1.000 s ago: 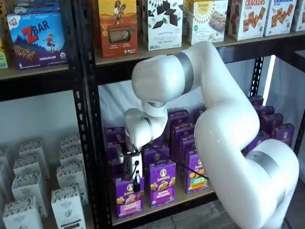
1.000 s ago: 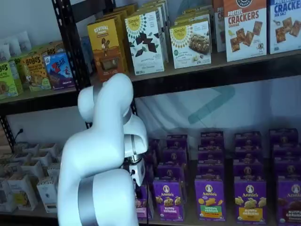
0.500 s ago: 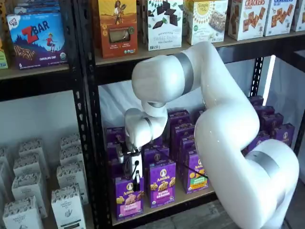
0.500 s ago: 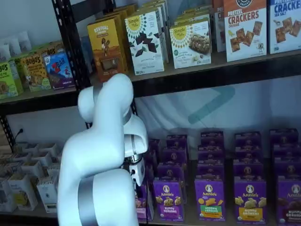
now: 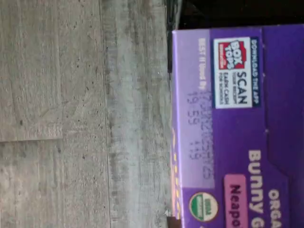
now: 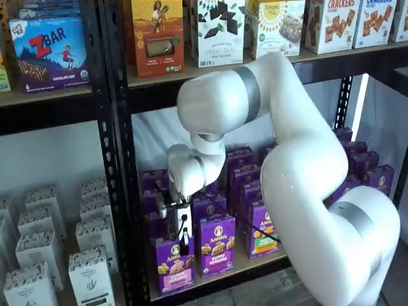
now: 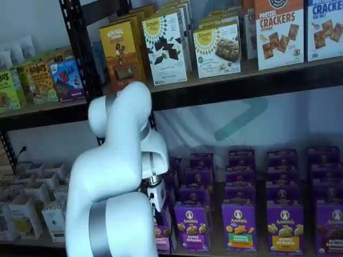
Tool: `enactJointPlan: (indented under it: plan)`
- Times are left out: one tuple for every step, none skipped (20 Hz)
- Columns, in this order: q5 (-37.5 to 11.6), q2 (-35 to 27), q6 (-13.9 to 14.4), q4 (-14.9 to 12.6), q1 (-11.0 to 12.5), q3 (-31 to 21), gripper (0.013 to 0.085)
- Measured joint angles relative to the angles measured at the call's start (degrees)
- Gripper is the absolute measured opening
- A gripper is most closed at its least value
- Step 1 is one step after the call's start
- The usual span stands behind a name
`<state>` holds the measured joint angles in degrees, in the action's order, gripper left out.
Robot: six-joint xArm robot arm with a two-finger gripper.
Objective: Pick up the purple box with a pink patch in the middle, on the bottom shelf, the first box from the left
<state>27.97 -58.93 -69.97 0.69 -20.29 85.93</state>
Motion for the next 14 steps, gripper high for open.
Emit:
enactJointPlan:
  plan:
    - [-0.19,0.38,0.0,-0.01,0.01,-0.59,0.037]
    - [-0.36,0.76,-0.03,0.01,0.01,-1.15,0.037]
    - [-0.58,1.2,-0.1,0.1,0.01,-1.82,0.037]
    - [-0.77,1.62,-0.18,0.22,-0.01,-2.43,0.037]
    - [-1.01,2.14,-0.34,0.42,-0.05,-3.18,0.037]
    - [-1.33,2.76,-0.5,0.64,-0.09,-4.06,0.037]
    - [-1.62,3.29,-0.62,0.79,-0.13,-4.86,0.037]
    - [-1.9,3.89,-0.75,0.97,-0.17,-5.67,0.037]
    - [-2.13,4.43,-0.85,1.11,-0.2,-6.41,0.037]
    - [-2.36,4.98,-0.88,1.18,-0.23,-7.15,0.037]
    - [-2.56,5.48,-0.88,1.21,-0.27,-7.81,0.037]
    - [-2.73,5.96,-0.88,1.24,-0.3,-8.45,0.037]
    - [-3.01,6.81,-0.88,1.31,-0.37,-9.57,0.033]
    - [-3.09,7.14,-0.93,1.38,-0.39,-9.99,0.033]
